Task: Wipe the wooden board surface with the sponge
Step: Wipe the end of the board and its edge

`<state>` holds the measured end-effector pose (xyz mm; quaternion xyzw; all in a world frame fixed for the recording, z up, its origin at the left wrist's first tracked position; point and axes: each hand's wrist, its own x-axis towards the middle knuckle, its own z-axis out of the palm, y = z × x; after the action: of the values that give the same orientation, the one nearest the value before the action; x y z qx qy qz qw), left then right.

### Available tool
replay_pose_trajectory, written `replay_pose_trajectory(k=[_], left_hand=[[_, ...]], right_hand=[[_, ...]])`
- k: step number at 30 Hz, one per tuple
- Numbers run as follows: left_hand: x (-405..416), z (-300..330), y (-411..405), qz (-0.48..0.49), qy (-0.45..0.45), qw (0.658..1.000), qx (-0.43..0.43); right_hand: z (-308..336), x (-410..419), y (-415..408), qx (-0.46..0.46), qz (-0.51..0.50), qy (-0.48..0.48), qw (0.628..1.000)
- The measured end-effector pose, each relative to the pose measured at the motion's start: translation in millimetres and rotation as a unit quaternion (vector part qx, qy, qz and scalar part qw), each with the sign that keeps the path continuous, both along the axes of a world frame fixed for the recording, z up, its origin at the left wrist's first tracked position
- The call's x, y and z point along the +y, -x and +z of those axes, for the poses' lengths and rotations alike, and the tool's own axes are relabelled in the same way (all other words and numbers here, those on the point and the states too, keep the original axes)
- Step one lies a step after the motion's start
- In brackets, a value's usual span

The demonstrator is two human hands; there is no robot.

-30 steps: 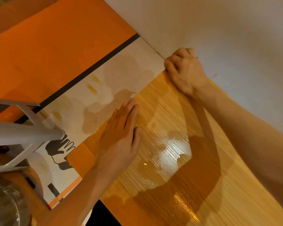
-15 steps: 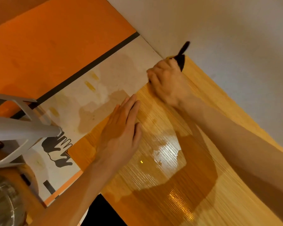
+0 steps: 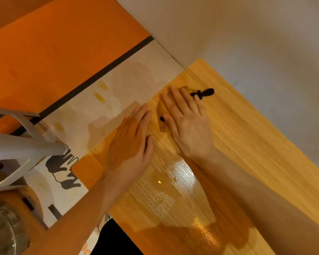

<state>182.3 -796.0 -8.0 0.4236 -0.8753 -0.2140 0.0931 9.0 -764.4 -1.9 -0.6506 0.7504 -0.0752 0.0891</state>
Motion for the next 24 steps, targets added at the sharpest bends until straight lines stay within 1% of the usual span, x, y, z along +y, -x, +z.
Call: replay_pose_trajectory(k=[2,3,5,7,9,11,13,14,16,18,20,21,22,24], left_hand=[[-1,-3,0,-0.001,0.004,1.000,0.006],[-1,-4,0,0.000,0.007,1.000,0.011],[-2,-6,-1,0.001,0.012,1.000,0.018],[-1,-8,-1,0.003,0.012,1.000,0.023],[-2,-8,-1,0.004,0.009,1.000,0.023],[-2,-8,-1,0.003,0.009,1.000,0.017],[-2,-8,-1,0.002,0.006,1.000,0.017],[-2,-9,-1,0.002,0.004,1.000,0.017],[-3,-10,-2,0.003,0.007,1.000,0.016],[-3,-11,-2,0.001,0.009,1.000,0.013],[-2,-10,-2,-0.001,0.009,1.000,0.012],[-2,-10,-3,-0.001,0.008,1.000,0.012],[-2,-9,-2,-0.002,0.008,1.000,0.013],[-2,-7,-2,-0.004,0.006,1.000,0.011]], right_hand=[[-1,-25,31,0.037,-0.037,-0.004,0.999],[0,-40,48,0.041,-0.064,-0.016,0.997],[2,-60,70,-0.006,-0.123,-0.027,0.992],[2,-52,58,-0.026,-0.150,-0.018,0.988],[0,-17,23,-0.023,-0.122,-0.005,0.992],[0,24,-6,-0.017,-0.048,-0.015,0.999],[1,32,4,-0.014,0.006,-0.016,1.000],[2,22,20,-0.009,0.002,-0.003,1.000],[1,-8,56,0.003,-0.064,0.015,0.998],[3,-27,78,-0.044,-0.136,0.015,0.990],[0,-18,57,-0.065,-0.166,0.019,0.984],[-2,-4,36,-0.051,-0.149,0.016,0.987],[-2,13,13,-0.033,-0.108,0.010,0.994],[-1,41,-14,-0.028,-0.010,-0.009,1.000]])
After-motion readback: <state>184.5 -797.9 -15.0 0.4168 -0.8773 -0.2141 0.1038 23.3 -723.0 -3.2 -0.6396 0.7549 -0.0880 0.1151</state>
